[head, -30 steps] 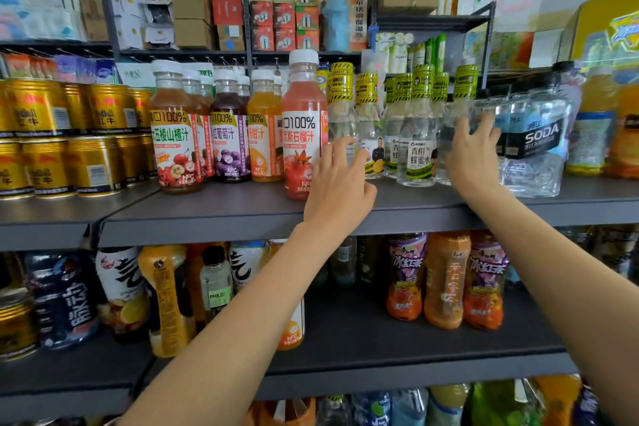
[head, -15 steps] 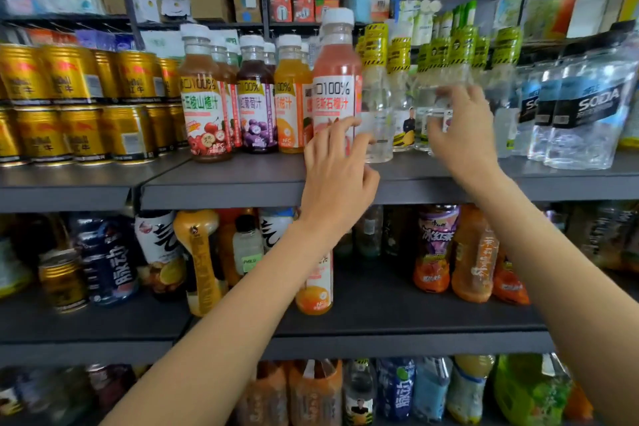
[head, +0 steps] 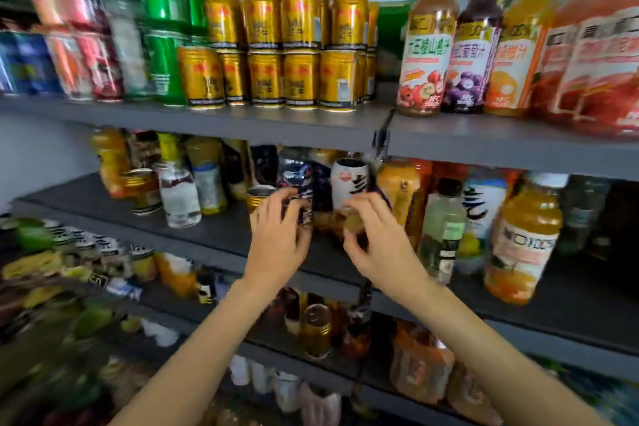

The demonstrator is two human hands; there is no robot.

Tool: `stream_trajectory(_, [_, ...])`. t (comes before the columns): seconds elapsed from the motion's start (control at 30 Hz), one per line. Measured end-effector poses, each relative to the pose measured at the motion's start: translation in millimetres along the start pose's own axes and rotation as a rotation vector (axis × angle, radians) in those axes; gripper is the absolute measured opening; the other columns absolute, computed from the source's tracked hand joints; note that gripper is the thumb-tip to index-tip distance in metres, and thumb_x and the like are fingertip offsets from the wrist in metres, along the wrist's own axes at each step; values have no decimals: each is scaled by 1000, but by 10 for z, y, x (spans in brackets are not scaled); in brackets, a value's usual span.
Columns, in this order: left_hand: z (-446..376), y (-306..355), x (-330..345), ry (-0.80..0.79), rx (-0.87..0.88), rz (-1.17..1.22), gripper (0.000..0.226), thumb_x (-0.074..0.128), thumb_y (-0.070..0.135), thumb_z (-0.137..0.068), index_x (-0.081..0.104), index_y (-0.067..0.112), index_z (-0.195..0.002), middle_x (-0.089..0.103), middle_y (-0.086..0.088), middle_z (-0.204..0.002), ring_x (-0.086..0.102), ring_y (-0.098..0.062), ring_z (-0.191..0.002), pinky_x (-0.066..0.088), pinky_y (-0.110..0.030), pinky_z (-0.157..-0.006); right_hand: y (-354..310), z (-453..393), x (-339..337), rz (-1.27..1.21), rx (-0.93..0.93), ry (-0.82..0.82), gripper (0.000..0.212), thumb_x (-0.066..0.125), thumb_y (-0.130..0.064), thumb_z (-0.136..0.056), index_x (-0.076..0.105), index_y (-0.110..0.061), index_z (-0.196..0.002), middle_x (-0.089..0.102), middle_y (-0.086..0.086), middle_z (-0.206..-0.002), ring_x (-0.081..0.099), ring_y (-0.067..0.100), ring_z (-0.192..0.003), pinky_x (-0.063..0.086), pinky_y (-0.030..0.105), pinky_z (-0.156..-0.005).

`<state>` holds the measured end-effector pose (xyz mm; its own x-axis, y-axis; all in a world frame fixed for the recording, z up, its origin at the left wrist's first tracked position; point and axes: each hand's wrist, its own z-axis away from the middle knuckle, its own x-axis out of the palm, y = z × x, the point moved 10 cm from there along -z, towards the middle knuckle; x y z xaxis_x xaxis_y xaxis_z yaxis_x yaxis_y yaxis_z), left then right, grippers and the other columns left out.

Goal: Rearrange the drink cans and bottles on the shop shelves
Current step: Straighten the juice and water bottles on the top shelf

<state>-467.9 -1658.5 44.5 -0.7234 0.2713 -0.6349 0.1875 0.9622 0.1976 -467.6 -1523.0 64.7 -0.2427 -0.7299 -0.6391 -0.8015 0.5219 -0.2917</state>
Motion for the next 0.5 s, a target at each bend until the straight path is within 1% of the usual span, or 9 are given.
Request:
stream_trajectory(0.03, [32,-298,58,-65,-59,-20,35,61,13,-80,54,10,-113,49,-14,-124,44,-33,-114,41,-48,-87,35,-73,288,-21,71,-49,42,54,-20,-89,44,-8,-129,44,6,-127,49,20,-116,40,22,-98])
stream_trajectory(0.07, [62,-568,103,-127,-104,-35,39,65,11,-79,55,7,-117,48,-16,-126,45,-36,-116,42,-50,-87,79,-145,554,-61,159,-88,53,60,-20,-88,38,-8,-134,40,7,-132,44,21,-122,33,17,-100])
stream_trajectory(0.13, [90,-983,141,-213,-144,-52,44,64,12,-82,51,5,-124,45,-17,-131,43,-37,-121,40,-49,-91,225,-272,974,-169,367,-93,75,69,-21,-83,25,-5,-141,35,11,-139,35,23,-131,20,10,-98])
stream_trajectory(0.17, [85,-1130,142,-237,-141,-41,47,62,12,-83,49,6,-128,43,-15,-133,41,-35,-124,38,-47,-93,317,-326,1130,-217,479,-60,83,72,-23,-81,21,-3,-143,33,12,-142,31,23,-133,20,12,-100])
stream_trajectory(0.23, [44,-1329,148,-274,-120,1,52,58,13,-86,41,9,-135,37,-11,-139,35,-31,-129,34,-43,-99,510,-408,1352,-280,699,49,93,75,-27,-77,16,-1,-145,31,16,-144,28,27,-136,24,24,-105])
stream_trajectory(0.3, [-31,-1412,174,-302,-67,39,57,54,14,-88,33,12,-141,31,-8,-145,30,-27,-132,30,-39,-104,653,-461,1475,-283,873,175,95,77,-29,-75,17,0,-143,28,20,-143,27,32,-135,28,34,-107])
stream_trajectory(0.37, [-116,-1395,225,-319,-7,92,62,52,14,-88,26,15,-145,26,-6,-149,27,-24,-134,27,-35,-107,710,-496,1505,-187,975,260,93,78,-32,-74,22,1,-141,28,22,-141,29,37,-131,31,39,-105])
stream_trajectory(0.43, [-161,-1322,315,-347,48,144,65,52,14,-89,23,15,-146,22,-3,-152,24,-22,-136,24,-33,-109,697,-525,1502,-99,992,303,85,78,-32,-73,30,1,-135,34,22,-136,35,37,-126,36,41,-100])
stream_trajectory(0.5, [-144,-1258,430,-380,80,174,65,52,15,-90,22,14,-147,19,-4,-154,22,-22,-138,24,-34,-110,657,-523,1468,-80,956,329,76,78,-30,-73,36,1,-128,41,19,-130,43,34,-120,41,39,-93])
